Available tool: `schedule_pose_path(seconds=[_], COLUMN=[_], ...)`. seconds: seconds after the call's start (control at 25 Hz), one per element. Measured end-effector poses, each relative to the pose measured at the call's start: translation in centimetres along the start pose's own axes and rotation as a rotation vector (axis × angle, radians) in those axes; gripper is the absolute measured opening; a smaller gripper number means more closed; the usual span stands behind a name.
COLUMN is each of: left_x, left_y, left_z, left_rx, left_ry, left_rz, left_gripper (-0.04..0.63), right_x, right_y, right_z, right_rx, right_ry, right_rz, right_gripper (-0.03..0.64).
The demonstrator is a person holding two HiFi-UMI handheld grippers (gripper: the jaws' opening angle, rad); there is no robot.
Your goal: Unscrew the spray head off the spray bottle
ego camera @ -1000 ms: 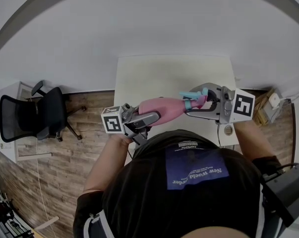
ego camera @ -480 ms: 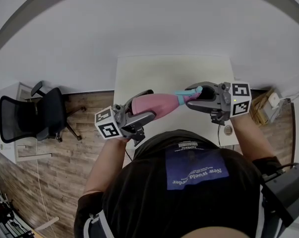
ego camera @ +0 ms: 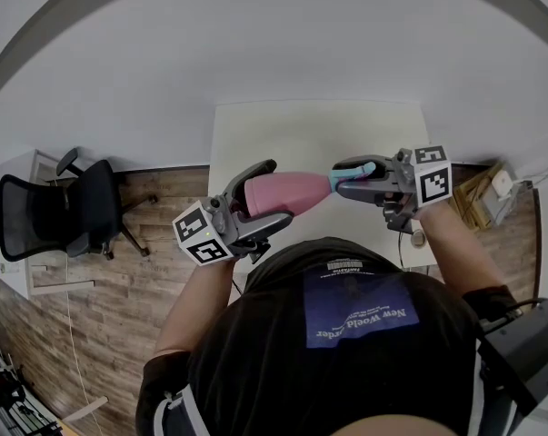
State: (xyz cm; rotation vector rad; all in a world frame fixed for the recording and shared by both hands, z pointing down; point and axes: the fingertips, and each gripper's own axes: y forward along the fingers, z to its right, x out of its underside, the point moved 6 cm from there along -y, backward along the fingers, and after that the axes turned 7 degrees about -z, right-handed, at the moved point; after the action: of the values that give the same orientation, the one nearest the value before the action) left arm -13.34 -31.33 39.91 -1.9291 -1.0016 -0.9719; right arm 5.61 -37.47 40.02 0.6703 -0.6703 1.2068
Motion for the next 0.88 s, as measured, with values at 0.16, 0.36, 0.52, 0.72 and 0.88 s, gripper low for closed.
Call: schedule_pose_path(seconds=[0.16,0.36,0.52,0.72,0.88], left_x=[0.2,0.6,0.6,0.7,1.0], left_y=[0.2,0.3,0.4,0.4,0.4], left_z=[0.0,-0.1,-0.3,-0.6,-0.9], left_rx=[0.028,0.043,0.055,0.081,0.122], left_ry=[-0.047,-0.11,-0.162,-0.281,-0.41], left_rz=[0.014,0.007,0.002,0.006,0.026], left_gripper=[0.492,0.492,0.491,0.491,0.491], right_x=[0.2,-0.2,-0.8,-0.7,-0.7], right_y=[0.9,0.5,0.4,0.8,1.0], right_z=[-0.7,-1.6,-2.5,-4.0,-5.6], right_rx=[0.011,0.023,0.052,0.098,0.118], right_ry=[-0.068,-0.193,-0.361,-0.623,-0.818], right_rz=[-0.062,-0.057,-0.071,-0.134,-0.171], right_gripper=[0.173,0.131,0.121,0.121,0.121])
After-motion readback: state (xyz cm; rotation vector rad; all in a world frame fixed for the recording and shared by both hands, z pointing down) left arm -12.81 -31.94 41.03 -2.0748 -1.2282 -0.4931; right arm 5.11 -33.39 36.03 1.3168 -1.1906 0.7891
